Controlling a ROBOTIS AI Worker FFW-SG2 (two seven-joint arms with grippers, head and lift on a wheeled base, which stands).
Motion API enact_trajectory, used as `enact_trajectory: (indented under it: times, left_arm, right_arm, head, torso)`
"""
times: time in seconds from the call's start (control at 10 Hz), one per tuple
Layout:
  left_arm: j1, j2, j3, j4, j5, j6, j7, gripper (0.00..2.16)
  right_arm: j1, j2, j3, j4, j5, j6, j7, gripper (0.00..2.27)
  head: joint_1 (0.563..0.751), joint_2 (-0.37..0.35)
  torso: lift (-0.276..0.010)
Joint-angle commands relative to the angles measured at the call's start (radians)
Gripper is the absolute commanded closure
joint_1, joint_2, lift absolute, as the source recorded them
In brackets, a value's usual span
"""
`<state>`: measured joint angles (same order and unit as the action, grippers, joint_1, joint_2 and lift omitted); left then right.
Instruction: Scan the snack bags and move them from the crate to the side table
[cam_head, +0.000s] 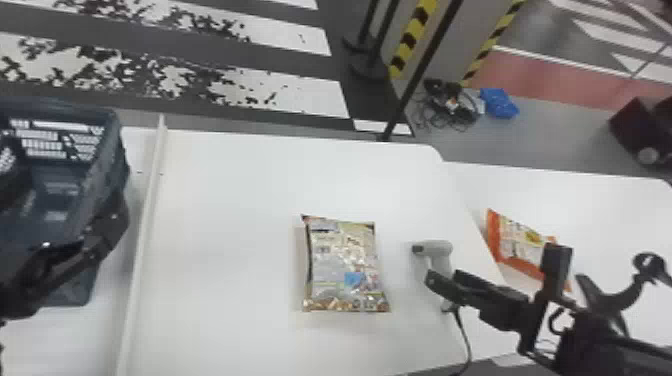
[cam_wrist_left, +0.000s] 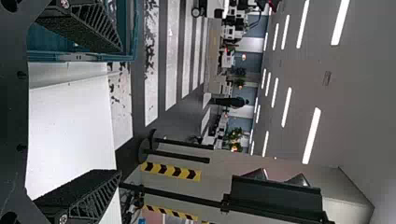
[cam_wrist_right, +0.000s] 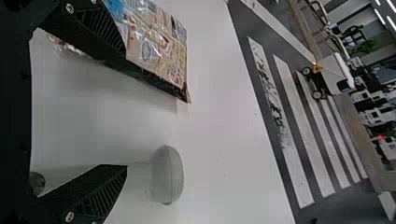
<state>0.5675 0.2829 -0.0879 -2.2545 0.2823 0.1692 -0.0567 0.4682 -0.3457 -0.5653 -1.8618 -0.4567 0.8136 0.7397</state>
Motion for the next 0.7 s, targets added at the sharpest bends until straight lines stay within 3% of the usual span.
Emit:
enact_trajectory:
  times: [0.0, 0.1, 0.2, 0.4, 0.6]
  left_arm:
    - [0.002, 0.001, -0.001, -0.003, -0.002, -0.001, 0.0, 0.07]
    - [0.002, 0.001, 0.0, -0.003, -0.002, -0.001, 0.0, 0.07]
    - [0.005, 0.006, 0.0, -0.003, -0.002, -0.001, 0.0, 0.07]
    - [0.014, 0.007, 0.007, -0.007, -0.005, -0.001, -0.002, 0.07]
    - [0.028, 0.007, 0.017, -0.014, -0.011, -0.001, 0.0, 0.07]
  right_arm:
    - [-0.033, -0.032, 0.021, -0.073, -0.005, 0.256, 0.055, 0.07]
    - [-0.06, -0.068, 0.061, -0.08, -0.004, 0.333, 0.082, 0.07]
    - [-0.095, -0.078, 0.088, -0.057, 0.007, 0.367, 0.124, 0.07]
    - [-0.238, -0.124, 0.203, 0.133, 0.016, 0.388, 0.224, 0.07]
    - [-0.349, -0.134, 0.303, 0.283, 0.066, 0.348, 0.27, 0.07]
  head:
    - [0.695, -0.35]
    - [0.695, -0.332]
    - [0.695, -0.303]
    - [0.695, -0.267]
    - [0.695, -0.226]
  torso:
    - [-0.087]
    - [-0.087]
    - [-0.087]
    - [-0.087]
    - [-0.087]
